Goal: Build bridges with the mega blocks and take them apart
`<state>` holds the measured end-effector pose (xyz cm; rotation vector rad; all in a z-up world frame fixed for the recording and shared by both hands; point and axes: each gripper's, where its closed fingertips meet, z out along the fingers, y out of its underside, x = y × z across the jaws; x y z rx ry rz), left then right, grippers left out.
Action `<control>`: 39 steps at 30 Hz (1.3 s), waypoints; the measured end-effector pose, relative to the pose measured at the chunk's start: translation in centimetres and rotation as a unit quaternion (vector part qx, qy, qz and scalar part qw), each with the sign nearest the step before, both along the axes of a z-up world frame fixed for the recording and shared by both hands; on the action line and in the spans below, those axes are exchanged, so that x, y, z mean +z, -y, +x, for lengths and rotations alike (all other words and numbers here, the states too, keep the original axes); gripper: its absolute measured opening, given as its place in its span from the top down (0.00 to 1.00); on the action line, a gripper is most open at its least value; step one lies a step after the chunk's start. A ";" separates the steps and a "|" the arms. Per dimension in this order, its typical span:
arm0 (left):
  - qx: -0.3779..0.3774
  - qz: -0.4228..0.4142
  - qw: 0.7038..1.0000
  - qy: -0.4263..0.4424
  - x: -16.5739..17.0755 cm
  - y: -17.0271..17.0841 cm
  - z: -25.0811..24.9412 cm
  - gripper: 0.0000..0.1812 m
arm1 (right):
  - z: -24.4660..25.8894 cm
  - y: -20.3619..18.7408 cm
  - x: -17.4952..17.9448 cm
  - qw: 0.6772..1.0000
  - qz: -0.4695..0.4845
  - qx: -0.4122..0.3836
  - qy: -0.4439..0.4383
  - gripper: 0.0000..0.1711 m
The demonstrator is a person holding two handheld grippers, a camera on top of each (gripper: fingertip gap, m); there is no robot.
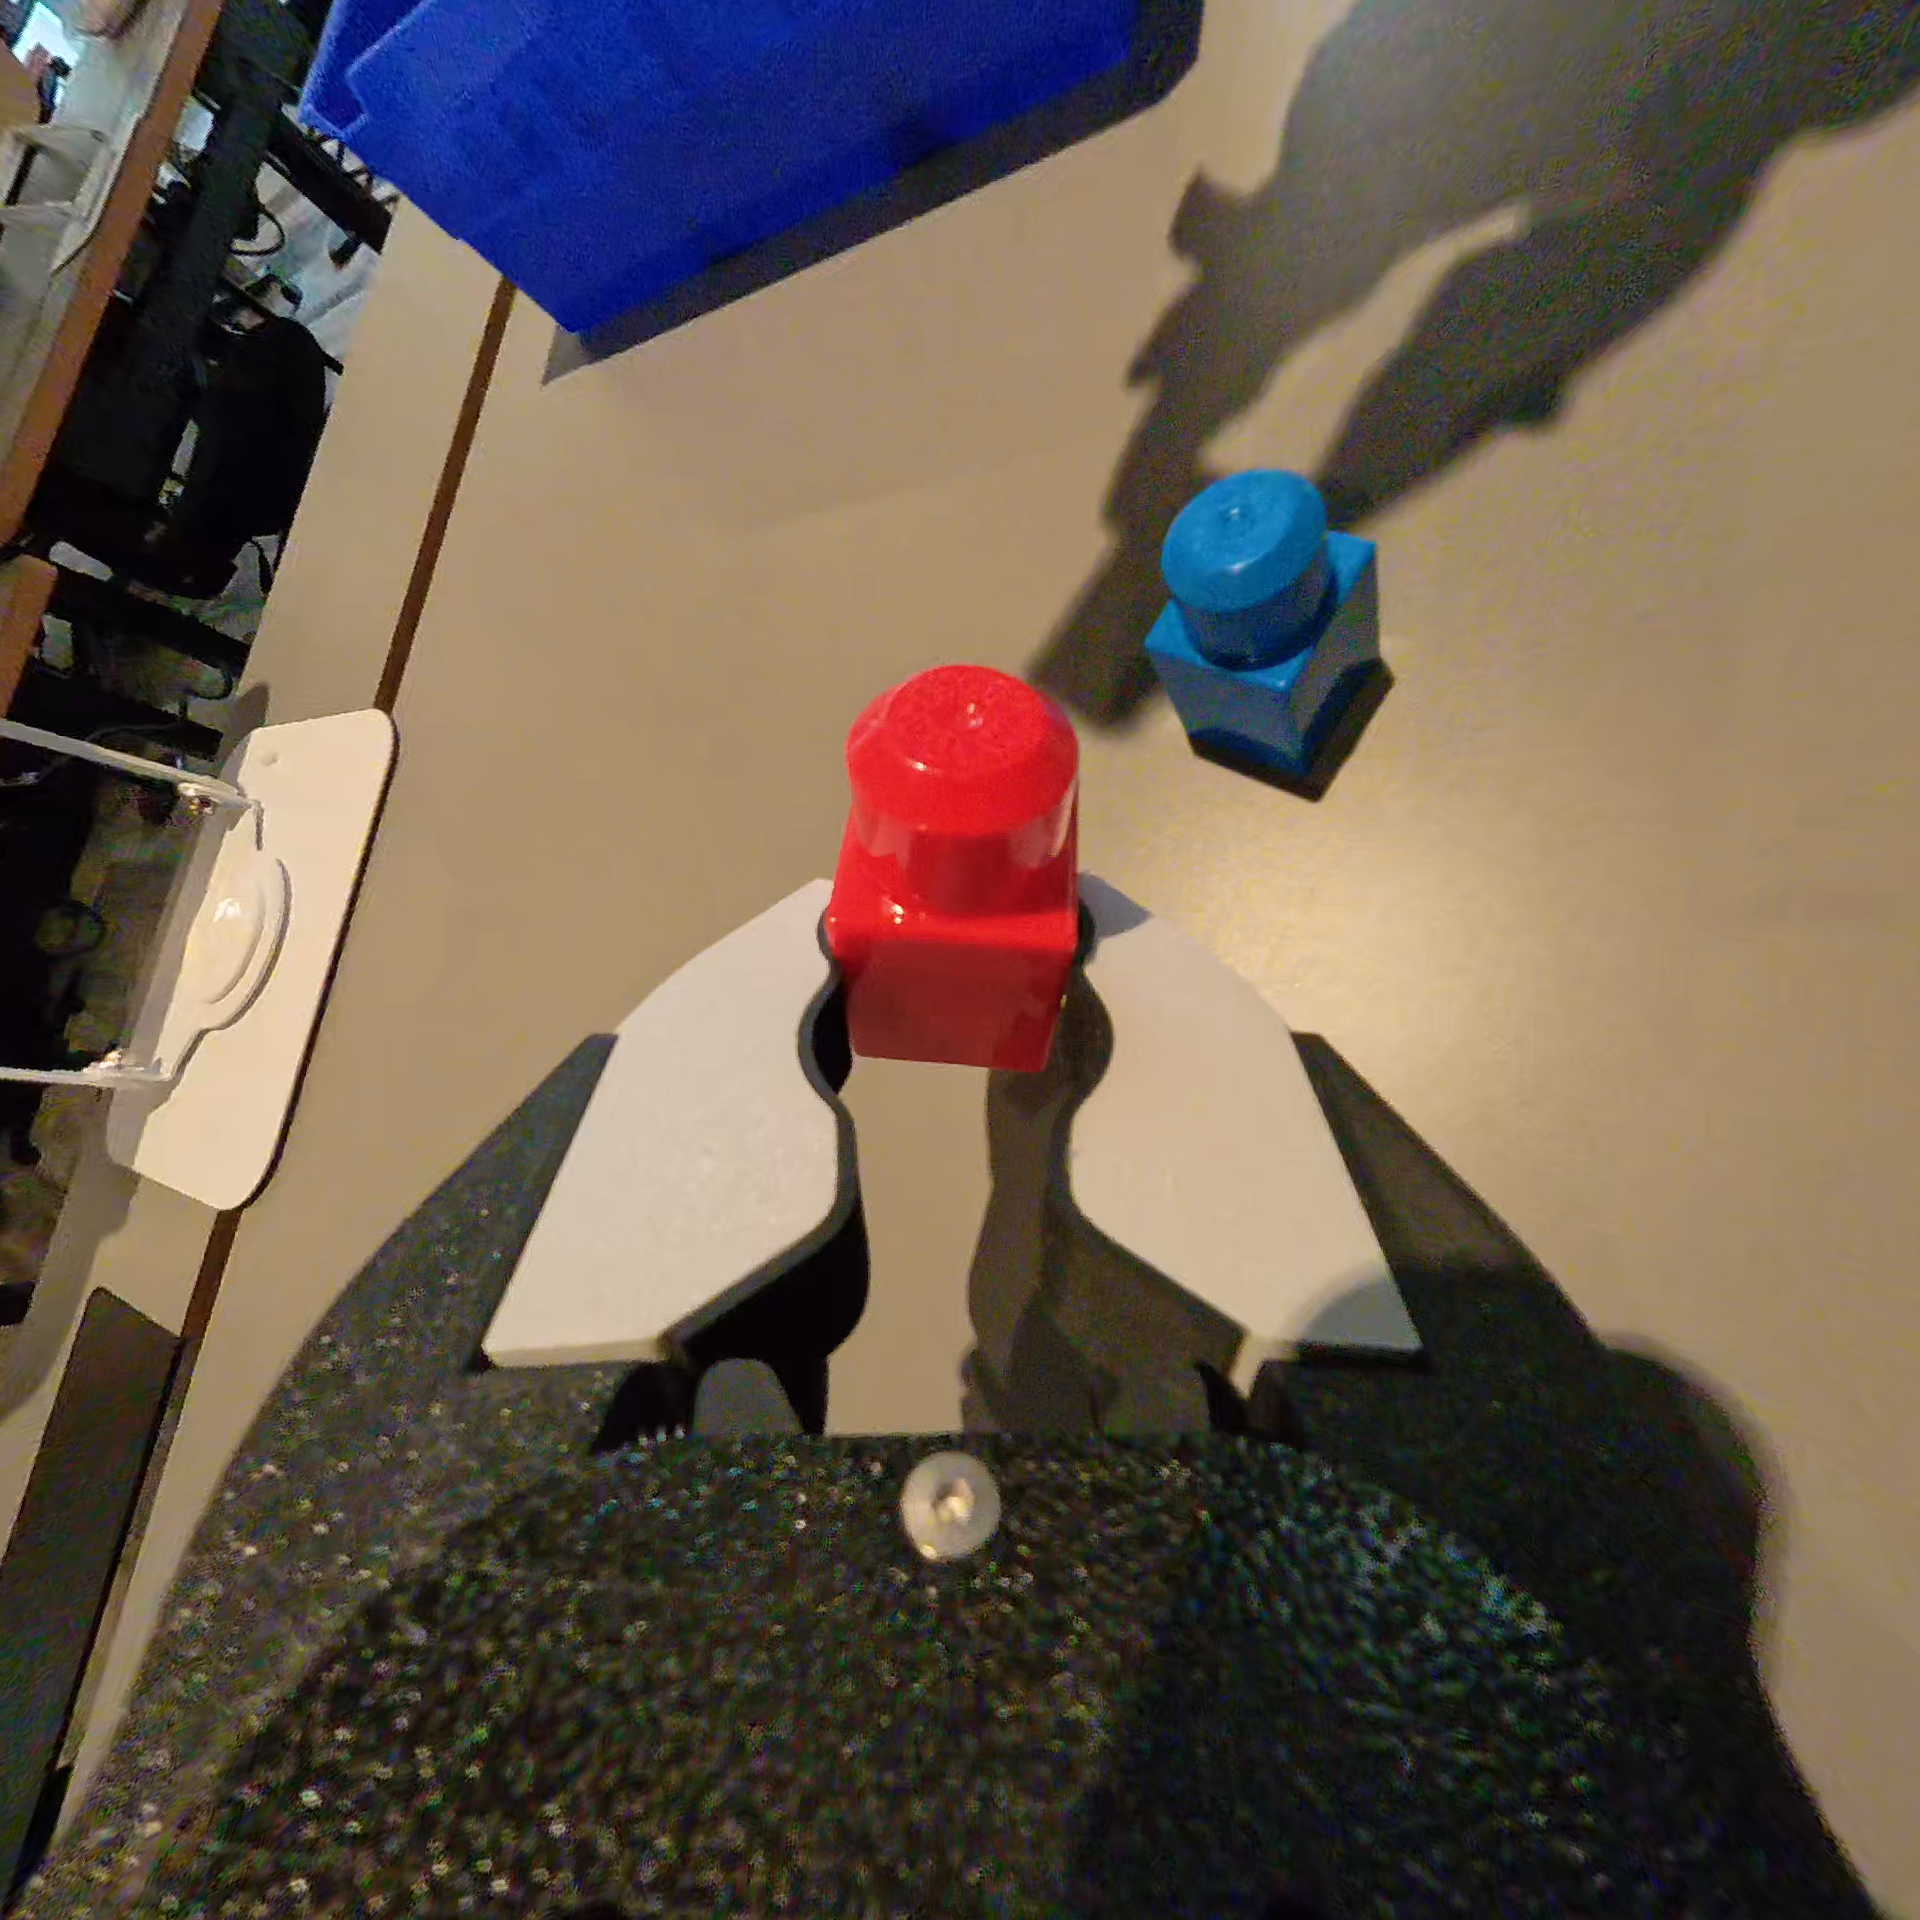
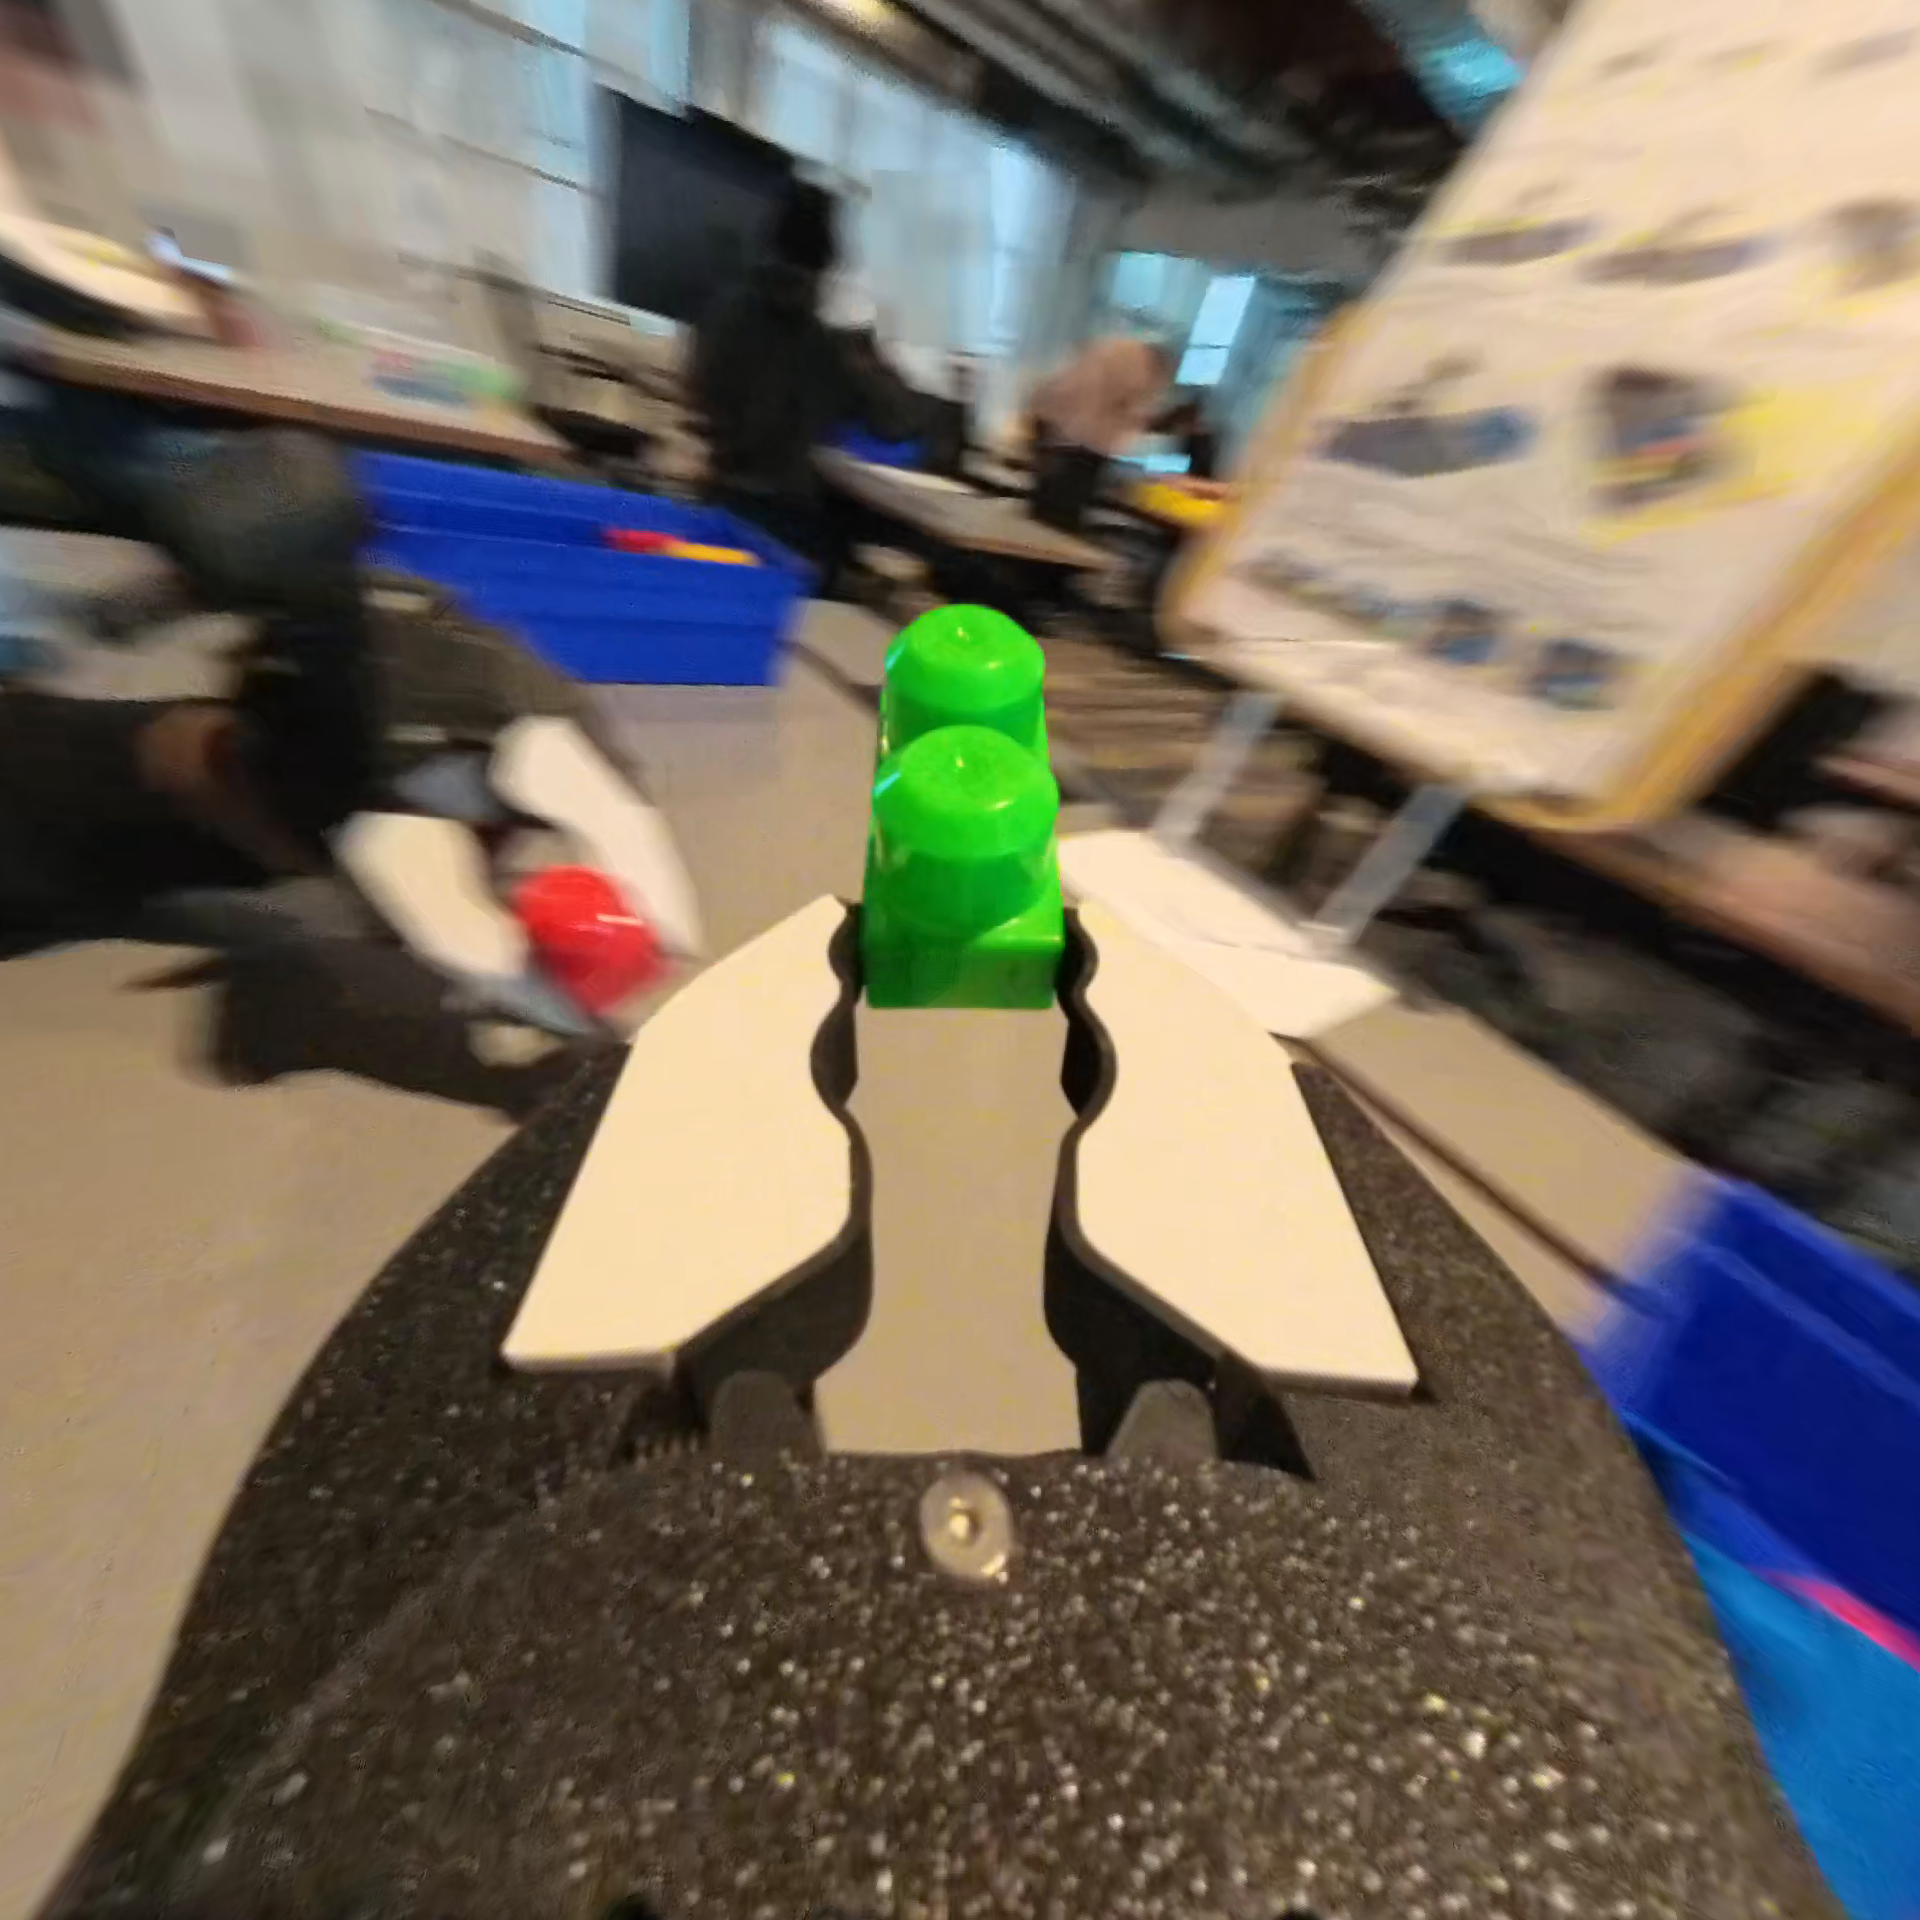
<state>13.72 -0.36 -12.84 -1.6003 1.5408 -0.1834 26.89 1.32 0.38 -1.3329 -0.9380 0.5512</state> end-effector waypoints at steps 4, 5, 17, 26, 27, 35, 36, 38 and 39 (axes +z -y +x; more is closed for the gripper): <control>0.005 0.003 1.000 -0.003 -0.1 -0.2 0.0 0.80 | 12.6 -6.8 0.5 0.971 -0.020 -0.232 0.052 0.79; 0.005 0.002 1.000 -0.005 -0.2 -0.2 0.0 0.80 | 15.4 -8.3 -0.8 0.960 -0.065 -0.266 0.061 0.79; 0.009 -0.001 1.000 -0.011 -0.5 -0.3 0.0 0.80 | 25.9 -14.6 -9.7 0.866 -0.211 -0.435 0.126 0.64; -0.037 -0.051 0.993 0.101 2.2 1.3 1.4 0.80 | 15.1 -8.6 -0.8 0.952 -0.005 -0.295 0.078 0.65; -0.046 -0.055 0.991 0.117 2.6 1.5 1.5 0.80 | 12.3 -7.0 -0.1 0.965 0.024 -0.250 0.081 0.67; -0.079 -0.061 0.978 0.183 4.6 2.6 2.1 0.80 | -7.7 4.5 -4.3 0.992 -0.034 0.089 0.088 0.71; -0.059 -0.029 0.985 0.158 4.3 2.0 1.8 0.80 | -8.8 4.9 -4.5 0.991 -0.033 0.090 0.090 0.71; -0.030 0.030 0.994 0.105 3.8 1.2 1.4 0.80 | -10.1 5.0 -4.6 0.992 -0.009 0.071 0.099 0.72; -0.021 0.054 0.995 0.083 3.6 1.0 1.2 0.80 | -10.5 4.9 -4.8 0.993 0.000 0.059 0.105 0.73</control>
